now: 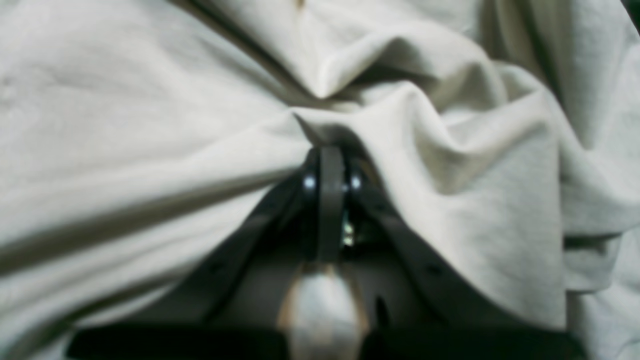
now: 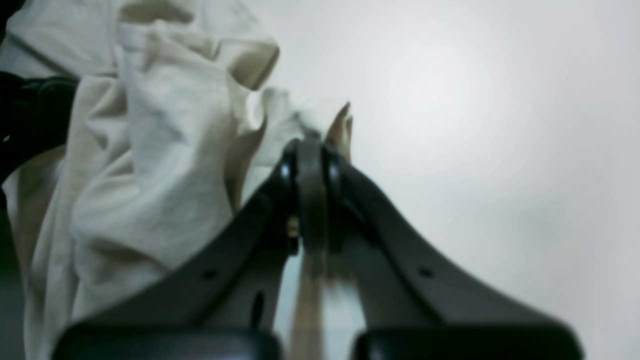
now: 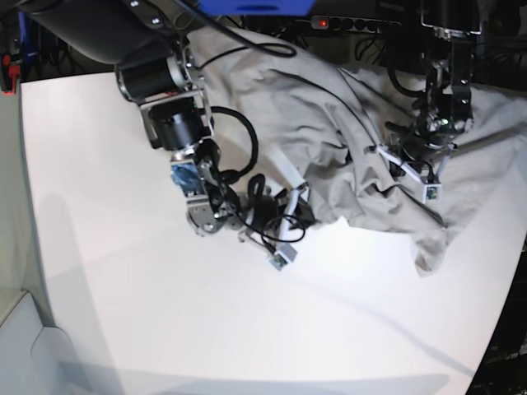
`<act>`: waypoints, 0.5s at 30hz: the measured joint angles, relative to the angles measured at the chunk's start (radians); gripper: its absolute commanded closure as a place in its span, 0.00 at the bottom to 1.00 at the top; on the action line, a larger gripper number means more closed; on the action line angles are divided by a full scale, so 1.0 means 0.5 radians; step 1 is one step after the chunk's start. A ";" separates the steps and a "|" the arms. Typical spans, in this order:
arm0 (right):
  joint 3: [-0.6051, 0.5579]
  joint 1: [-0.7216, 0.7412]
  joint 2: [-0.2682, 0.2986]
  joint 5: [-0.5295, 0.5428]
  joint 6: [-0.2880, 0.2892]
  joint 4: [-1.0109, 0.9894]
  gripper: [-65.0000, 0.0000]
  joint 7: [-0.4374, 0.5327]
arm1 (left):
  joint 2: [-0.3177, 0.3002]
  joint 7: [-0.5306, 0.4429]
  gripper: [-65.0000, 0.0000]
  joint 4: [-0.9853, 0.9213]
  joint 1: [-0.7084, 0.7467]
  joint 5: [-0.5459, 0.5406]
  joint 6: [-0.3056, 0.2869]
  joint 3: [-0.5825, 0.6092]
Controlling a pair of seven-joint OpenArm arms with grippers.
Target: Layout the t-shirt on the table in an organized manner, then fold the t-shirt properly
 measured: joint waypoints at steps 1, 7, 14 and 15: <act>0.000 0.003 0.000 0.000 0.000 0.002 1.00 0.000 | -0.001 -0.001 1.00 0.000 0.000 0.000 0.001 0.000; 0.002 0.027 0.092 0.014 0.006 0.421 1.00 -0.189 | 0.000 -0.005 1.00 0.000 0.002 -0.002 0.000 0.001; 0.264 0.066 0.291 0.000 0.000 0.954 1.00 -0.524 | -0.005 0.005 1.00 0.002 0.002 -0.002 0.000 0.002; 0.264 0.080 0.303 -0.005 0.005 0.990 1.00 -0.559 | -0.002 0.005 1.00 0.002 0.002 -0.003 0.000 0.002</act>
